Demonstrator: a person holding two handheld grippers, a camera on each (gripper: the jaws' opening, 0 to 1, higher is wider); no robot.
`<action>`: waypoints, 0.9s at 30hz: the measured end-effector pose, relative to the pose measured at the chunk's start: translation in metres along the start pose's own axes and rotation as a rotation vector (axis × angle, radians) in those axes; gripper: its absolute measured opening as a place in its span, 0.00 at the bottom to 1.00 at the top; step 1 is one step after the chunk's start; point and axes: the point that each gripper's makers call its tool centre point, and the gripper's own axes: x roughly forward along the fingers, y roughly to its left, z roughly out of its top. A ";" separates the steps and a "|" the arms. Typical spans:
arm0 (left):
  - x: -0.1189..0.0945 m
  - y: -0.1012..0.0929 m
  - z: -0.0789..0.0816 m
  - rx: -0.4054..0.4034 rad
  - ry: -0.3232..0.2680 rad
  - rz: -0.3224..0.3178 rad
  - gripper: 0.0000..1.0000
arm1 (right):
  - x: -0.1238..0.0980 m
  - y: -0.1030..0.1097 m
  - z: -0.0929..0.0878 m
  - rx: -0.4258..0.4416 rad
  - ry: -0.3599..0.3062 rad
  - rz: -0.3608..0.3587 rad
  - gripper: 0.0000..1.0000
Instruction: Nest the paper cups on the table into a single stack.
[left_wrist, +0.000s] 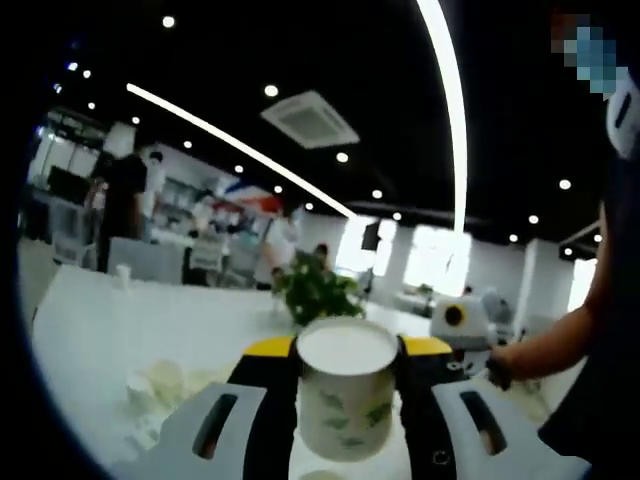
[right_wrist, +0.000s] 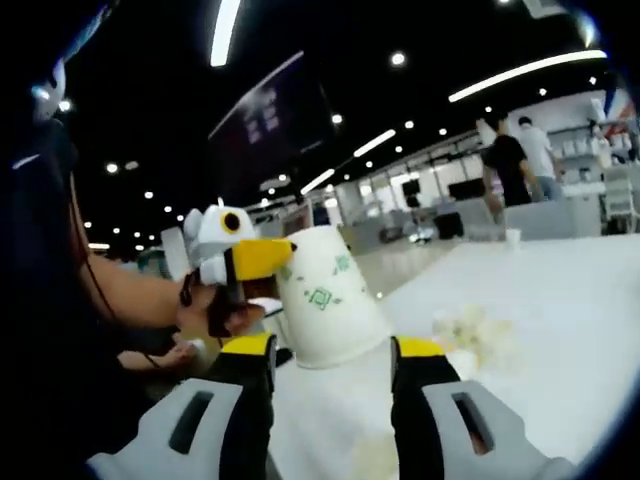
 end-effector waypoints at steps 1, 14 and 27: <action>0.000 0.000 0.002 -0.004 -0.009 -0.001 0.37 | 0.000 0.000 0.000 0.005 -0.001 0.004 0.41; 0.000 0.001 0.008 -0.014 -0.037 0.003 0.37 | 0.003 0.004 -0.001 0.069 -0.006 0.033 0.39; -0.030 0.002 -0.019 -0.066 0.117 -0.105 0.37 | -0.003 0.013 0.015 0.081 -0.016 0.108 0.33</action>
